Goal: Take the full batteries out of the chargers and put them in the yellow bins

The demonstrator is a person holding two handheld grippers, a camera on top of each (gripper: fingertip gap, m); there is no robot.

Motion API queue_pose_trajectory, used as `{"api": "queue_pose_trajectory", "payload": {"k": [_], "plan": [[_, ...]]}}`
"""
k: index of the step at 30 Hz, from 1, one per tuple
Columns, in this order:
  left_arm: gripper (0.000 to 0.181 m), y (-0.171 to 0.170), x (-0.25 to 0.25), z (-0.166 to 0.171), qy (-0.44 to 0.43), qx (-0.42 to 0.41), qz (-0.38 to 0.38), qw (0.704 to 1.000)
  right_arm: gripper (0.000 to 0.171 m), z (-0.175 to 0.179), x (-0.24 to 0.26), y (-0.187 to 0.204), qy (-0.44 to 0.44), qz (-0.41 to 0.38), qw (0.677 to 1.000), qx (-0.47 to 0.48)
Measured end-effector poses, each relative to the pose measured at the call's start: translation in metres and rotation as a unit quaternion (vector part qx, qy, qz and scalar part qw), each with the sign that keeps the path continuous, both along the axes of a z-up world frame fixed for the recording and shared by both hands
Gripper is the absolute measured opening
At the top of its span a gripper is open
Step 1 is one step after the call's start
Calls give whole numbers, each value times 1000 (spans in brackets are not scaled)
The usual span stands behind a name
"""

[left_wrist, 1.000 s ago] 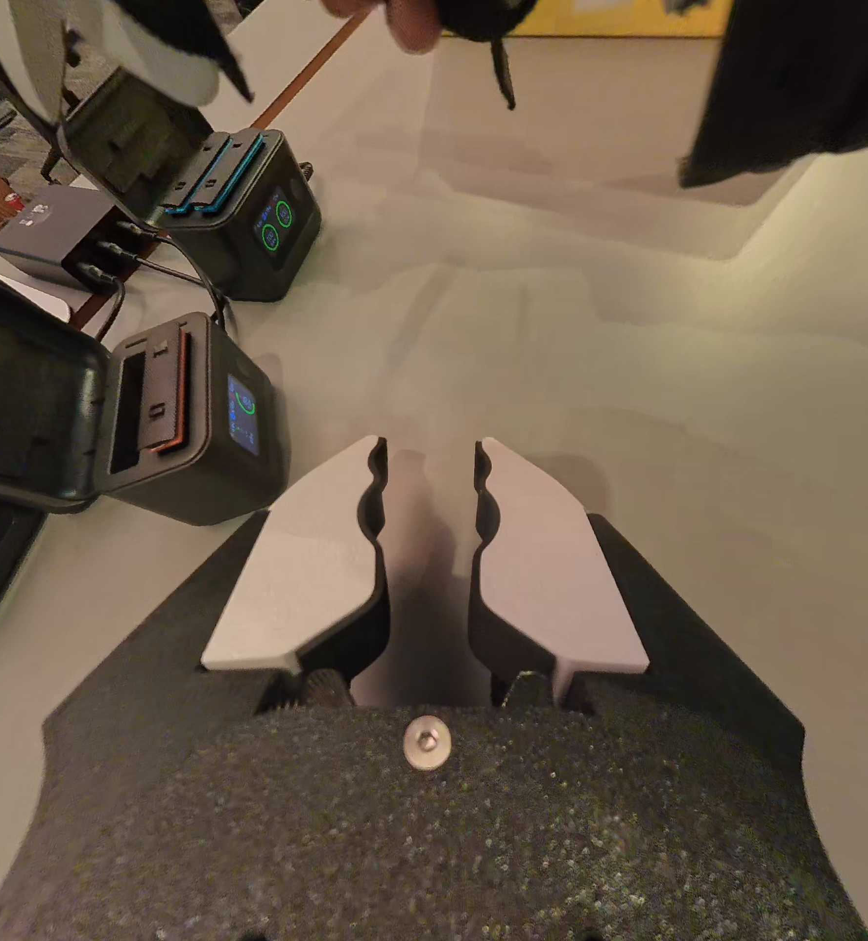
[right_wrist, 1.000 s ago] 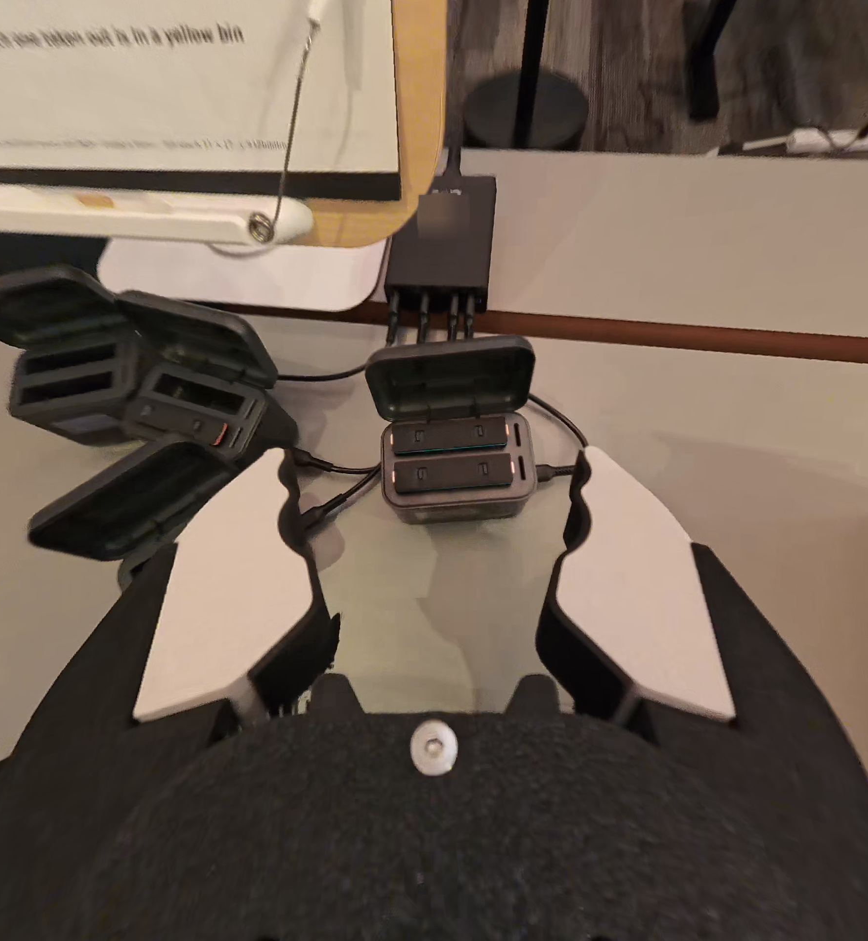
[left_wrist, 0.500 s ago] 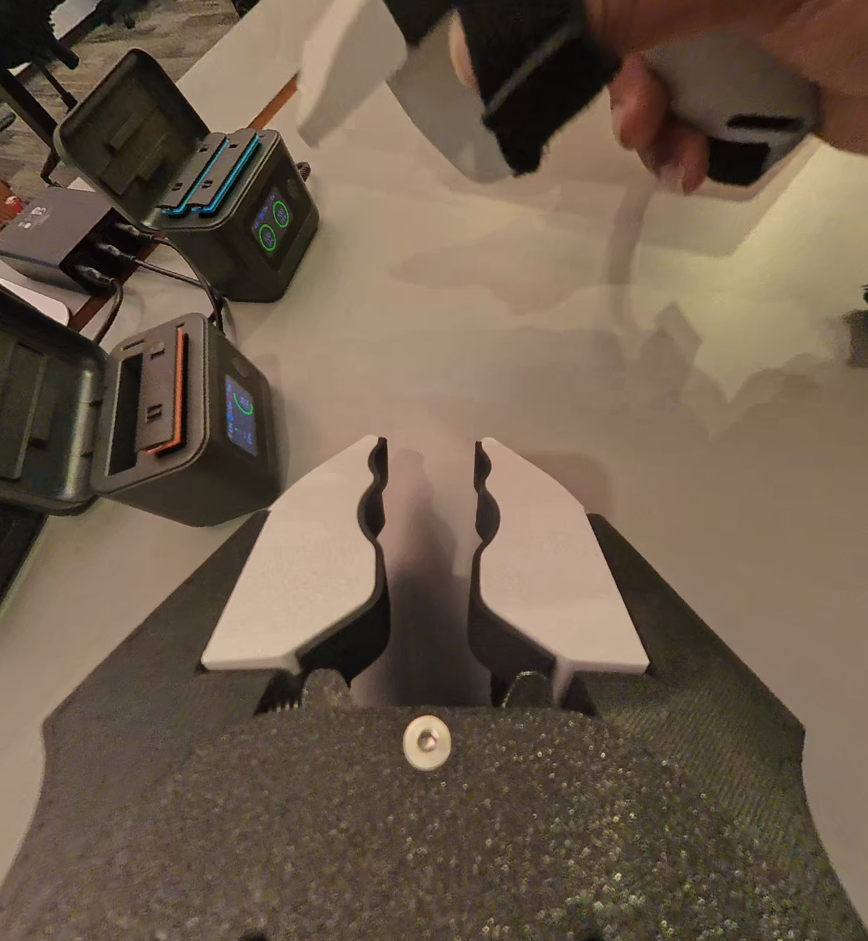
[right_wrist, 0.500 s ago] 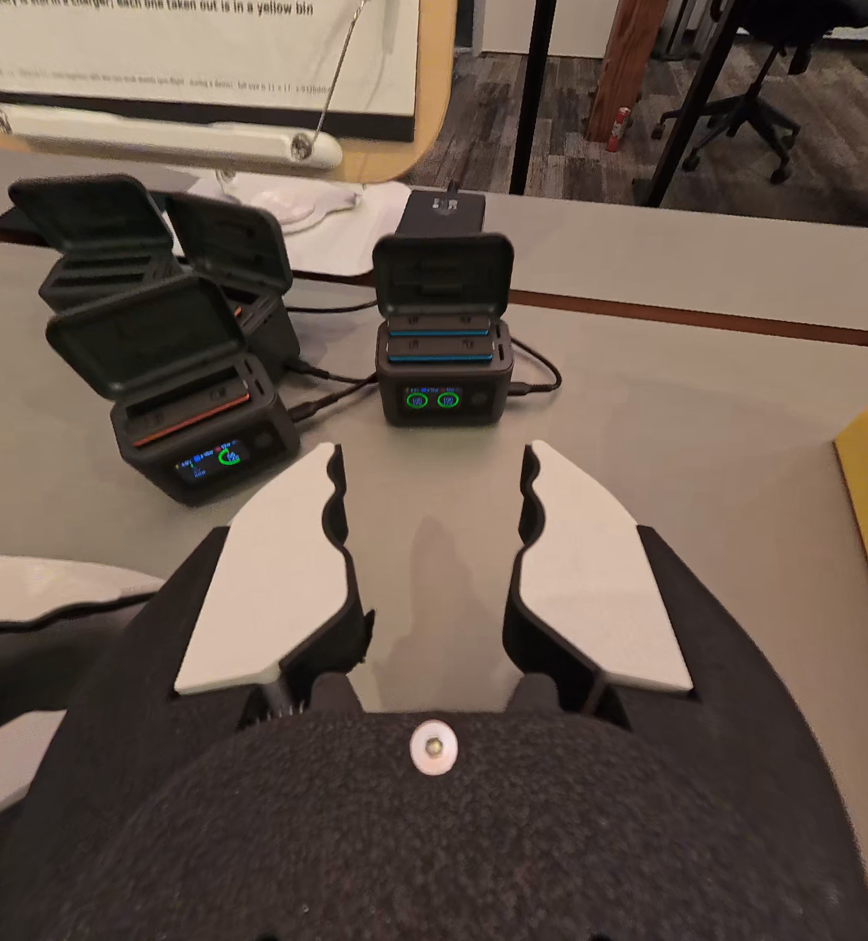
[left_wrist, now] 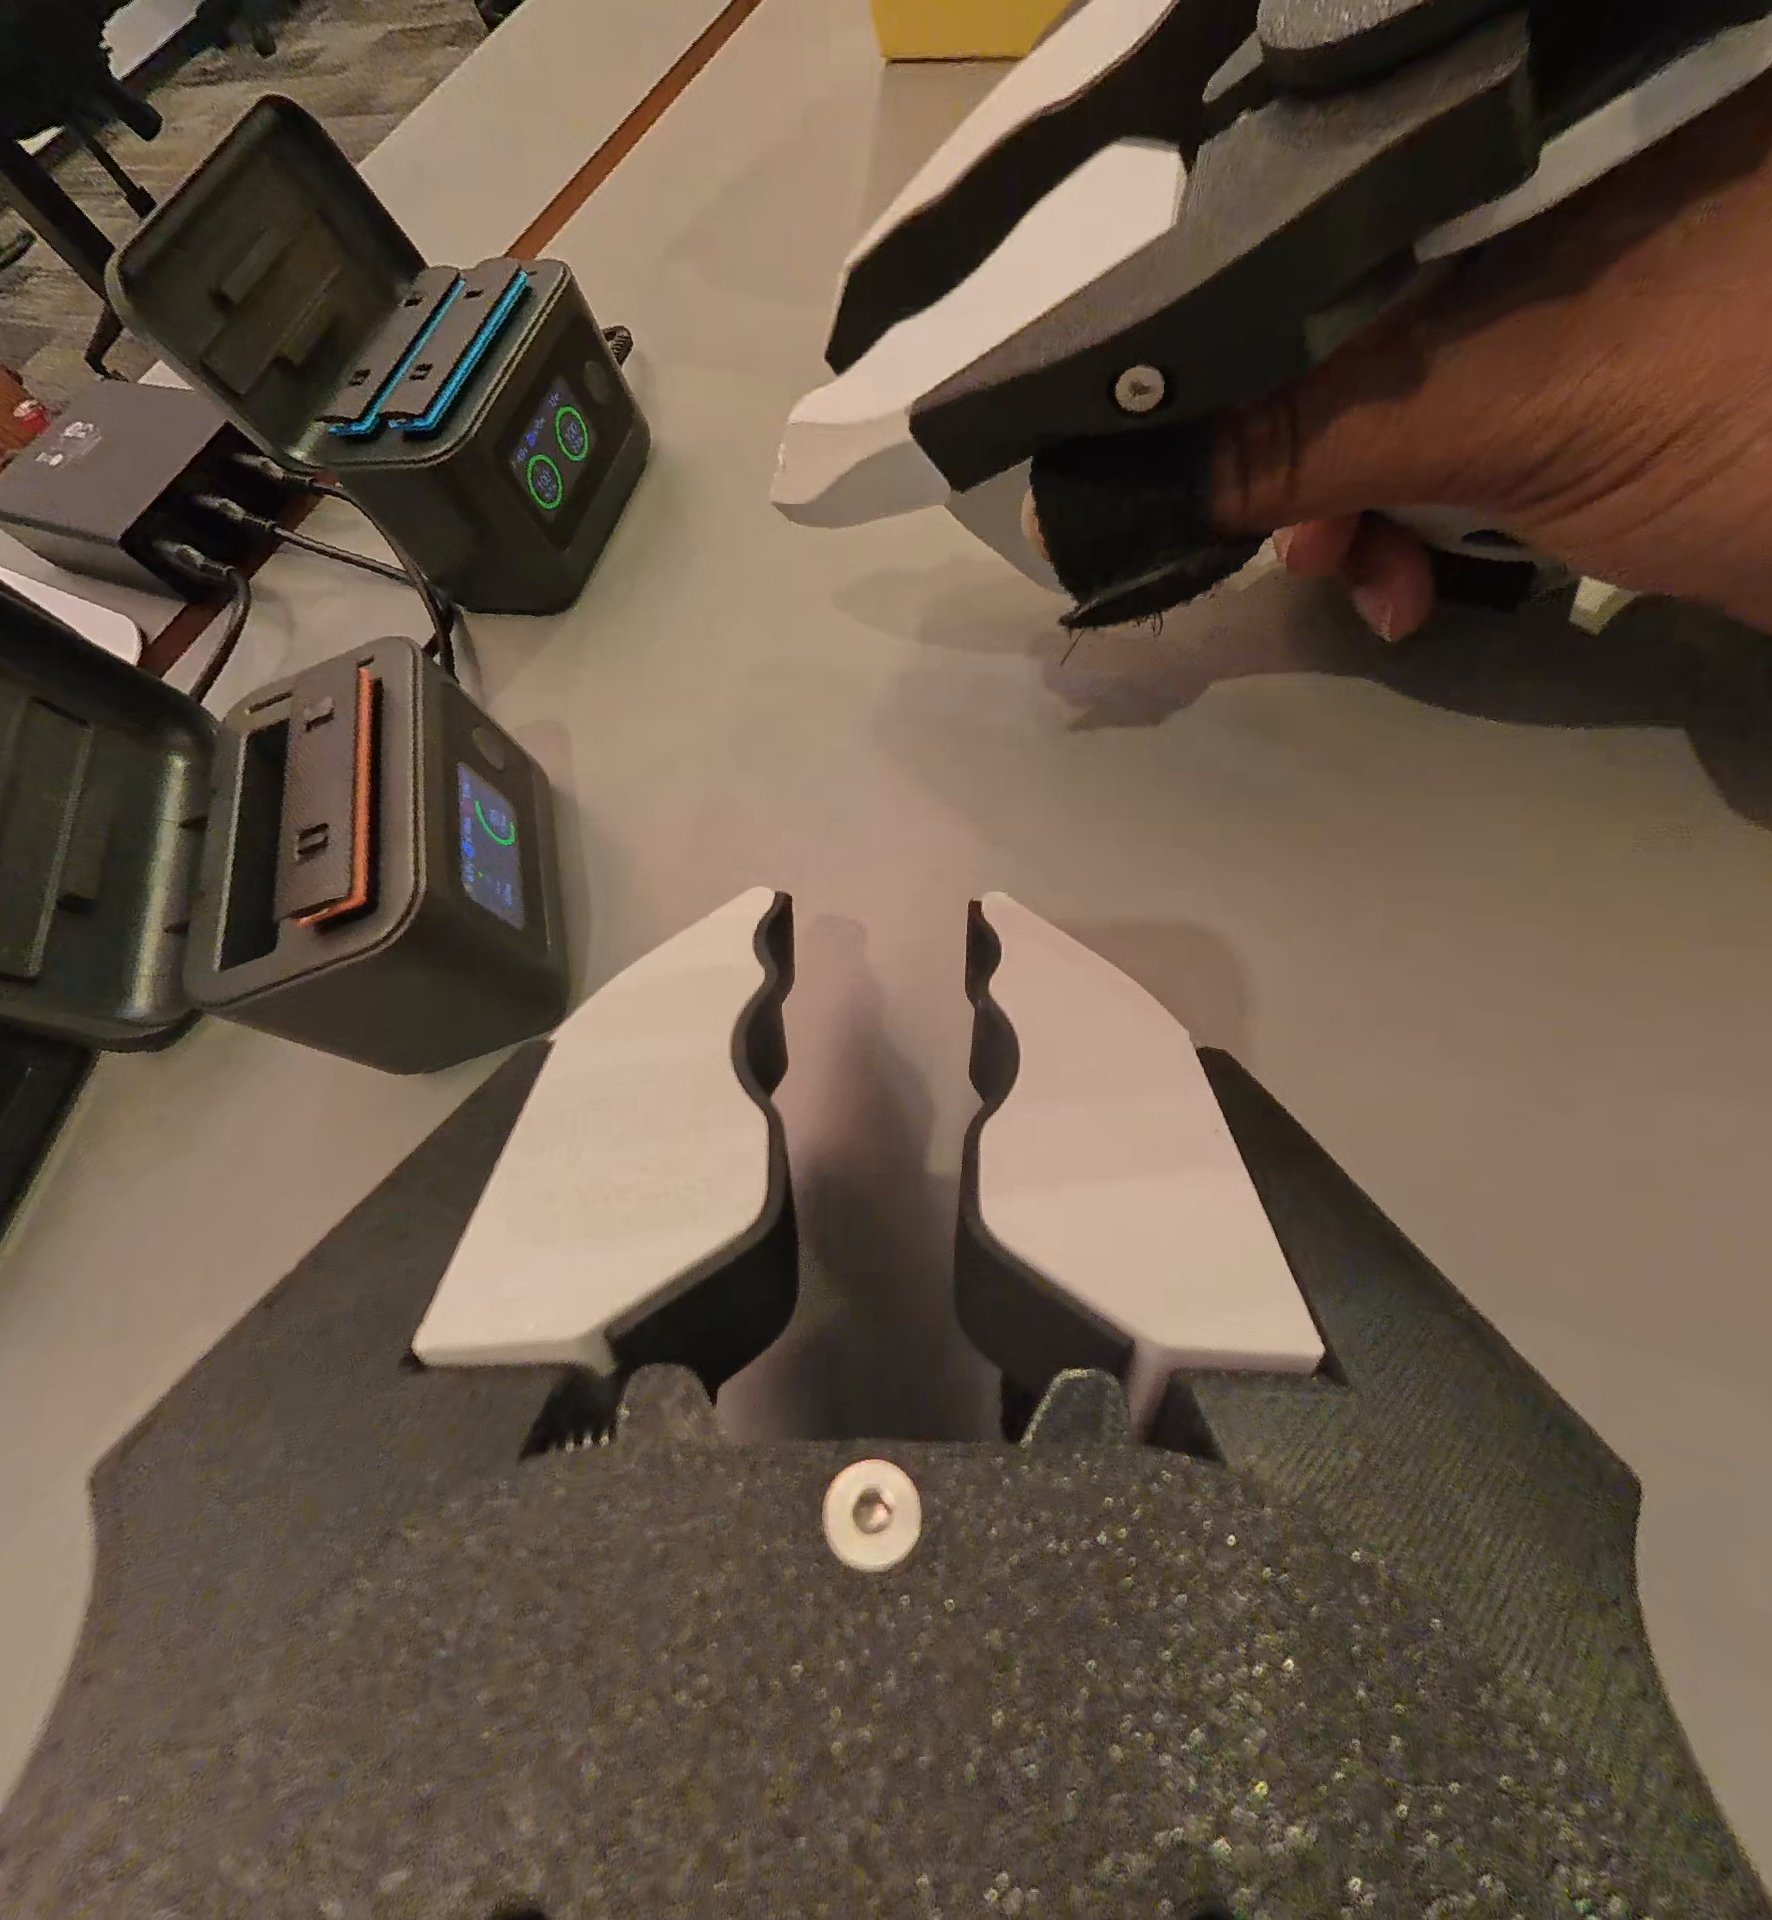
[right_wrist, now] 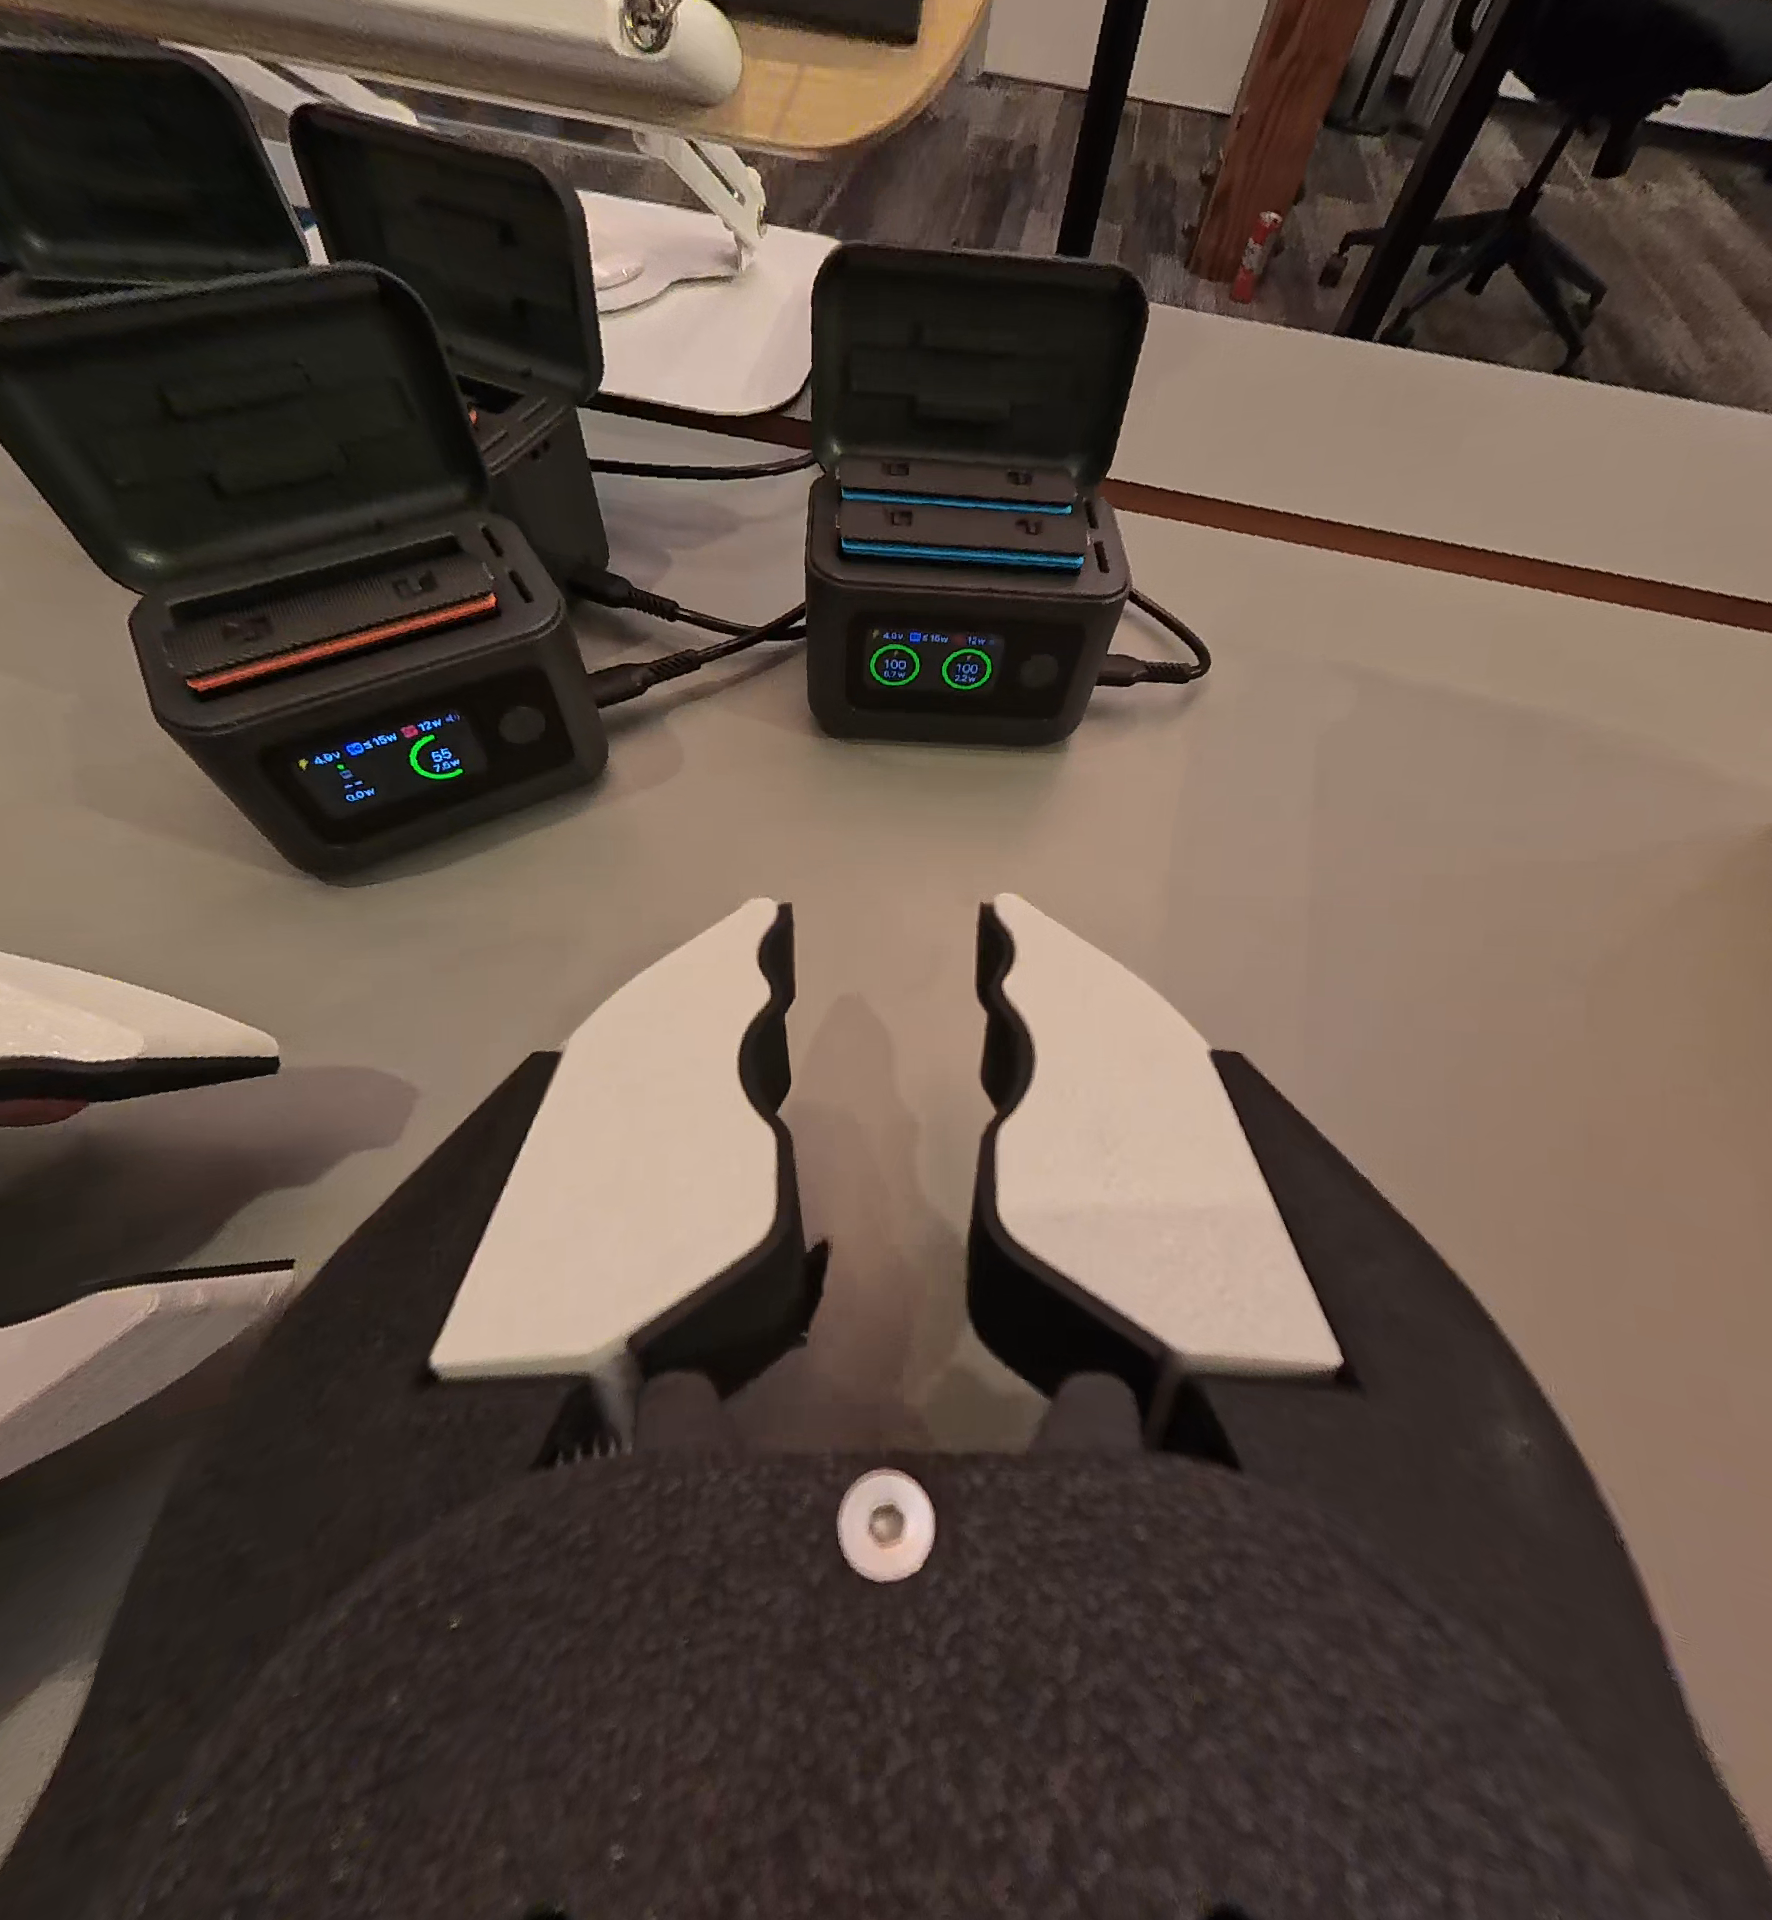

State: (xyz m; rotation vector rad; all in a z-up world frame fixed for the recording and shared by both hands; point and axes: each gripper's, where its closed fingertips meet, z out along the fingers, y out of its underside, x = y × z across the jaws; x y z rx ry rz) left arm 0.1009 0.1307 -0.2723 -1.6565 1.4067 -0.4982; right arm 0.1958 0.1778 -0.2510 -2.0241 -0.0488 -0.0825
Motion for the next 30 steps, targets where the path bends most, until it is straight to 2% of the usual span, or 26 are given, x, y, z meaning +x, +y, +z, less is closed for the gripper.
{"api": "queue_pose_trajectory", "payload": {"k": [6,20,30], "plan": [[31,0,0,0,-1,1,2,1000,24,-3,1,0,-4,-3,1000,-1],[31,0,0,0,0,3,2,1000,21,-3,0,0,-4,0,1000,-1],[31,1,-1,0,0,2,4,1000,35,26,8,22,-11,20,1000,14]]}}
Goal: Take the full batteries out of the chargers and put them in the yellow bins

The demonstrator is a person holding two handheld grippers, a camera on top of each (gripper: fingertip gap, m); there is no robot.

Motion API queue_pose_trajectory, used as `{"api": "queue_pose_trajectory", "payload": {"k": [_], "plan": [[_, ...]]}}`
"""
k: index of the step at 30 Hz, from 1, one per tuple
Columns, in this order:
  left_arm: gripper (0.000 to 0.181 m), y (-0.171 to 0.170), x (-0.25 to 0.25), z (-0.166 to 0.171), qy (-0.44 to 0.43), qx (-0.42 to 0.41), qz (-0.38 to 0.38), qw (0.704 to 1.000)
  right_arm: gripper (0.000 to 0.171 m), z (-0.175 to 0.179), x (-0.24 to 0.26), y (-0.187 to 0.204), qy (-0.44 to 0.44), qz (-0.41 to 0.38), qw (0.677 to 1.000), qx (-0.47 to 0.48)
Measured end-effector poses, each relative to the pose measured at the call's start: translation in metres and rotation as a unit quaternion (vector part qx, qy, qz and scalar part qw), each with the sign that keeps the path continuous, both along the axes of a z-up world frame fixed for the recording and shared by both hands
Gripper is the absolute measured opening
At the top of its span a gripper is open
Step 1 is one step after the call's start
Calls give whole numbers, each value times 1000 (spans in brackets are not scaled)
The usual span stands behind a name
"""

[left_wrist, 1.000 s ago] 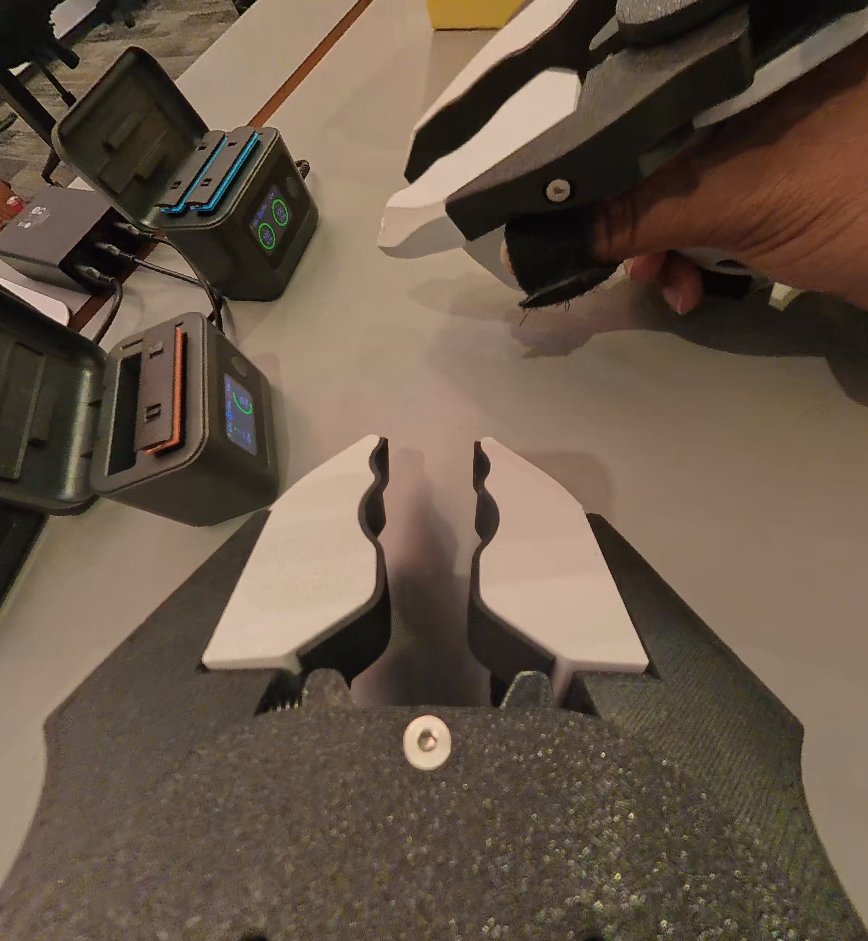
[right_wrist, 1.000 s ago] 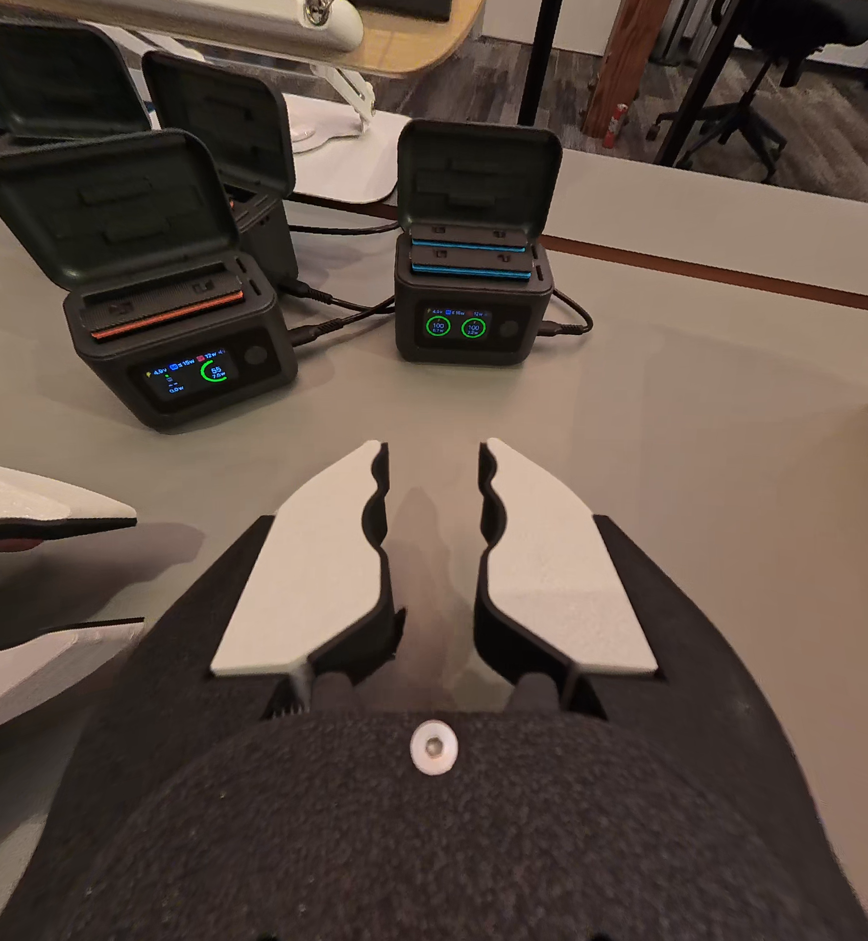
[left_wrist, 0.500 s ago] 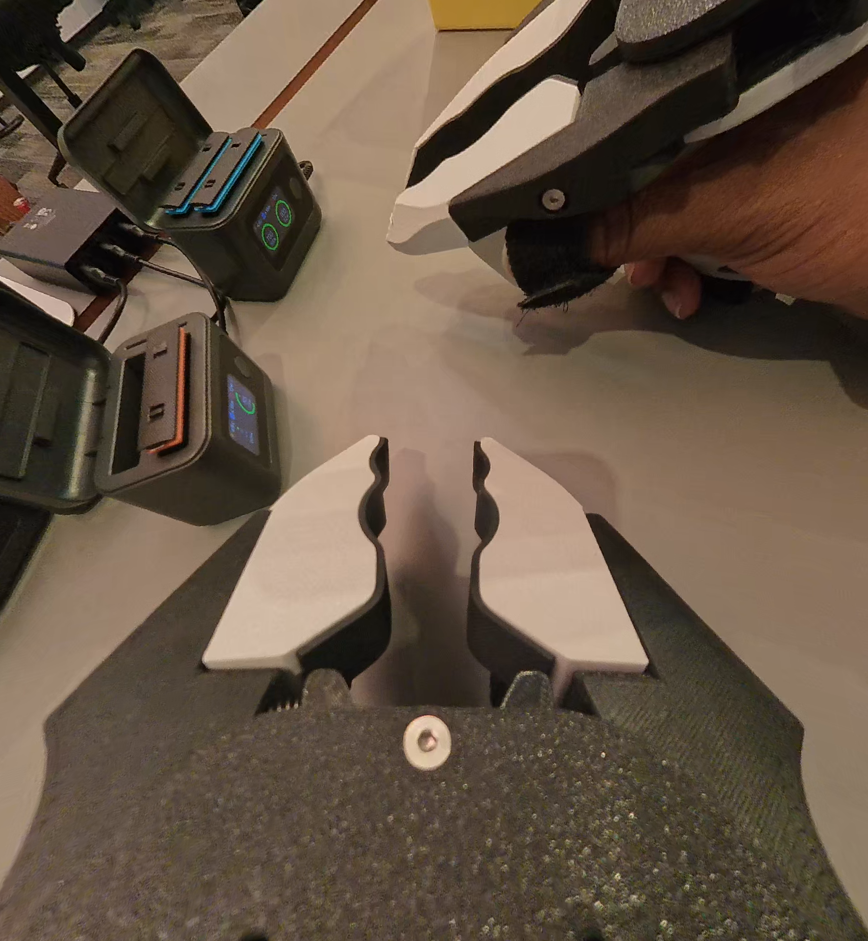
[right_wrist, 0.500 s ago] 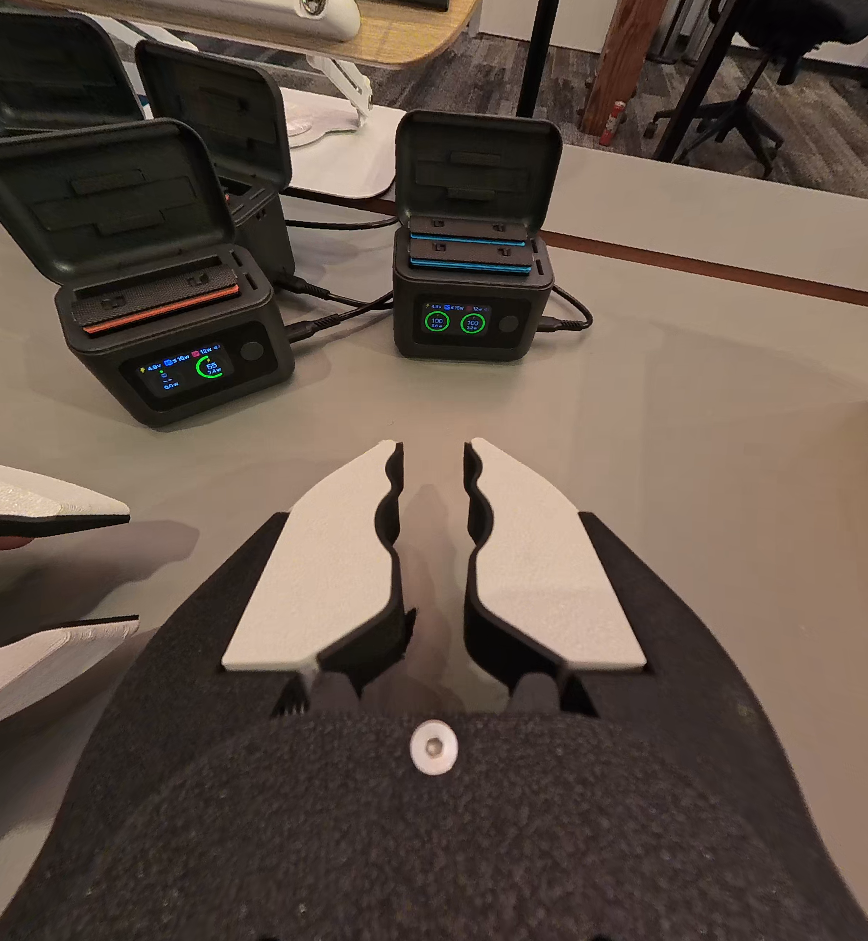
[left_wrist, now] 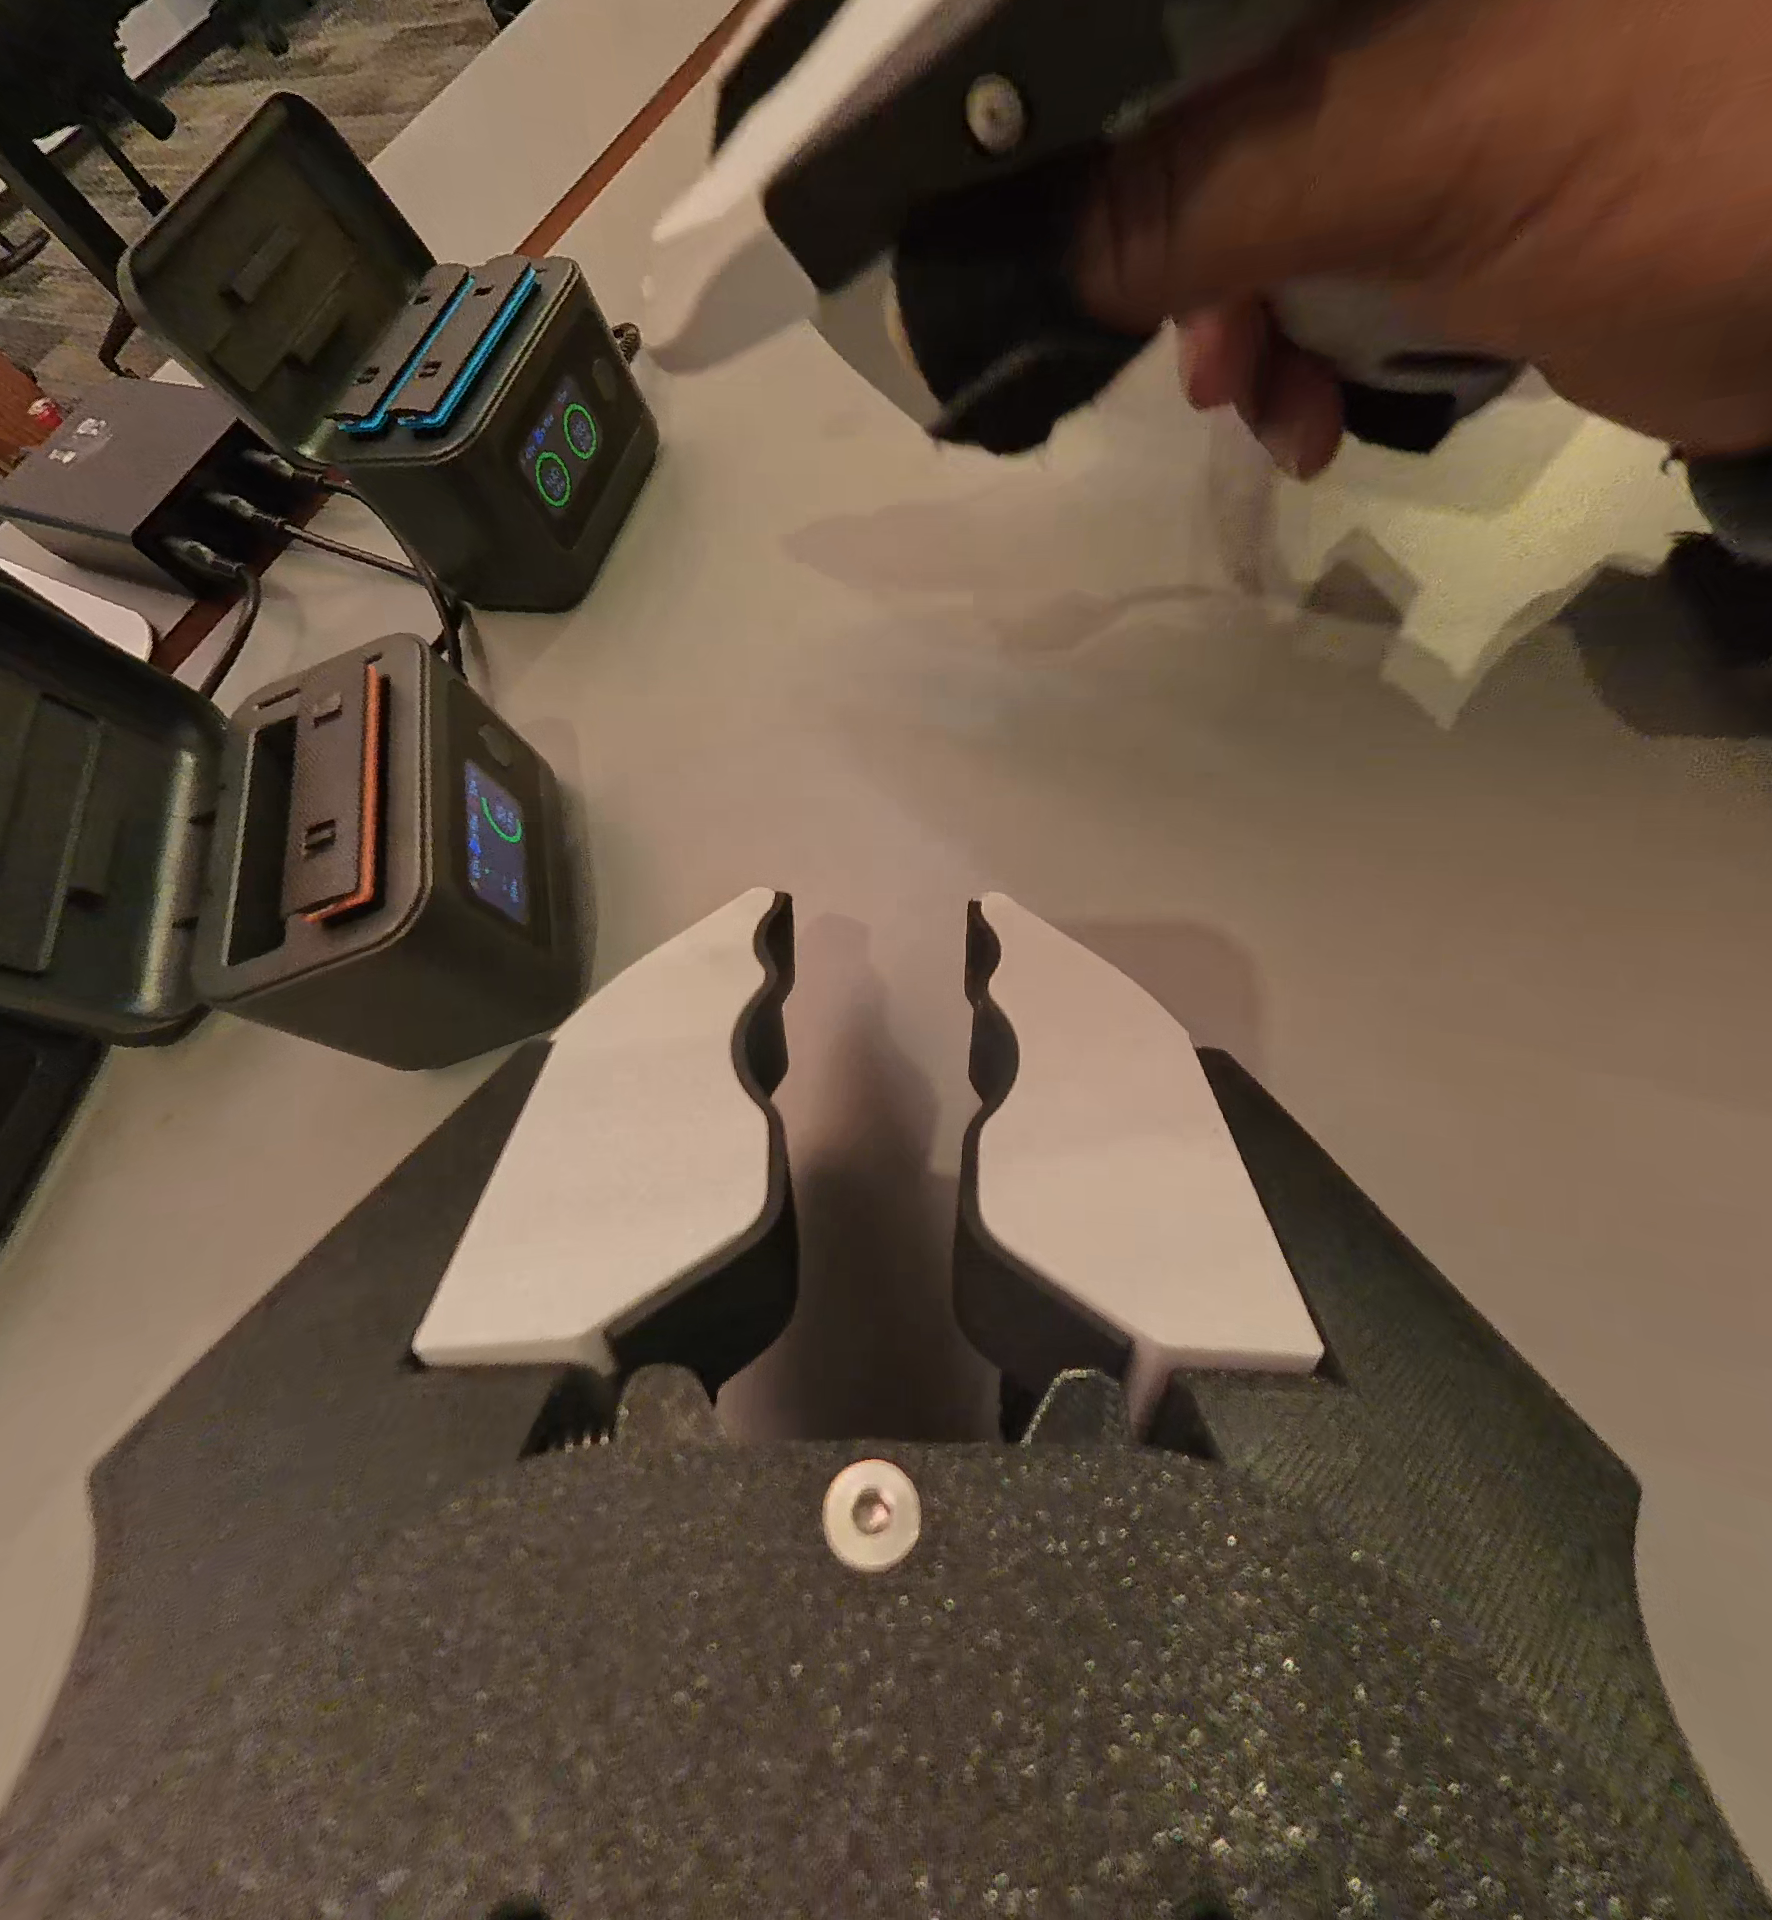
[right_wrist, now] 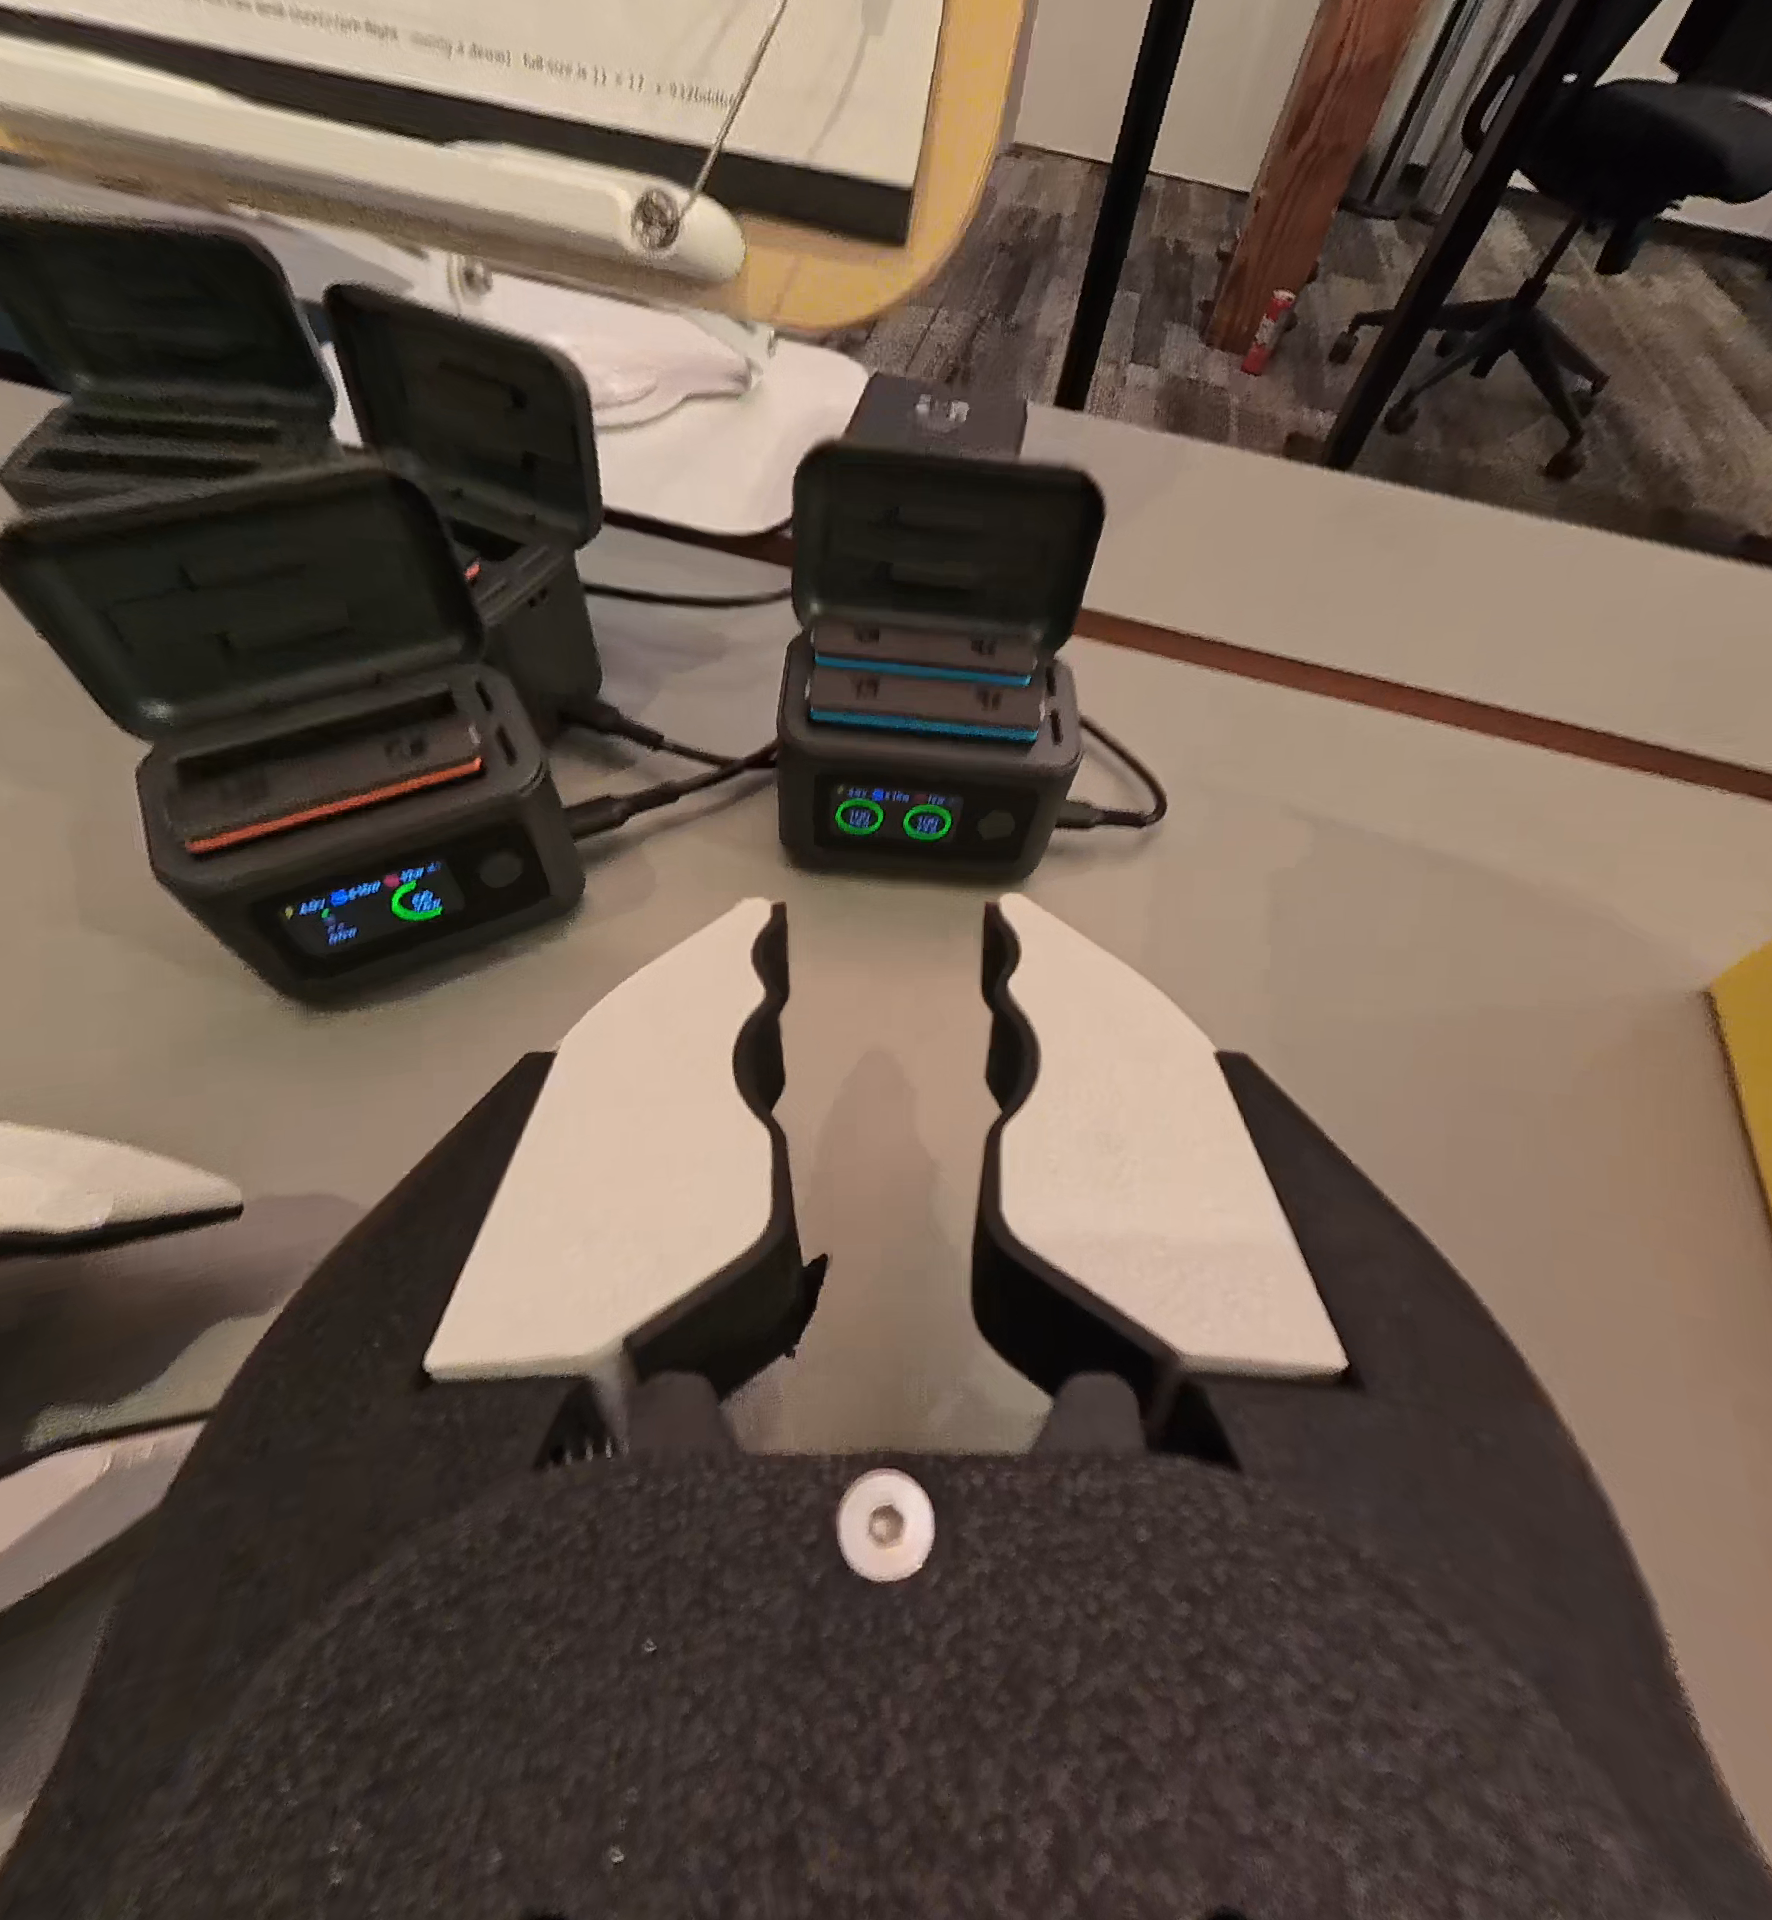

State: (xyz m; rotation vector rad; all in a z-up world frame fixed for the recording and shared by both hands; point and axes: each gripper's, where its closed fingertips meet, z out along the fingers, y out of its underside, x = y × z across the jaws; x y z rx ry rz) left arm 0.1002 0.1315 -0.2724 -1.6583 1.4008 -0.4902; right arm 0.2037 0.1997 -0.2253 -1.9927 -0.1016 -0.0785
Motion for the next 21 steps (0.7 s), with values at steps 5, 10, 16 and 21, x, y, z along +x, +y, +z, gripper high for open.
{"api": "queue_pose_trajectory", "payload": {"k": [5,10,16,21], "plan": [[31,0,0,0,0,-1,0,1000,48,16,7,26,-7,12,1000,-8],[31,1,0,-1,3,-2,2,1000,61,15,11,49,-12,17,999,-26],[31,5,0,-3,7,-4,7,1000,69,0,7,66,-3,24,999,-48],[30,7,1,-4,10,-9,11,1000,73,-10,3,72,5,18,998,-52]]}}
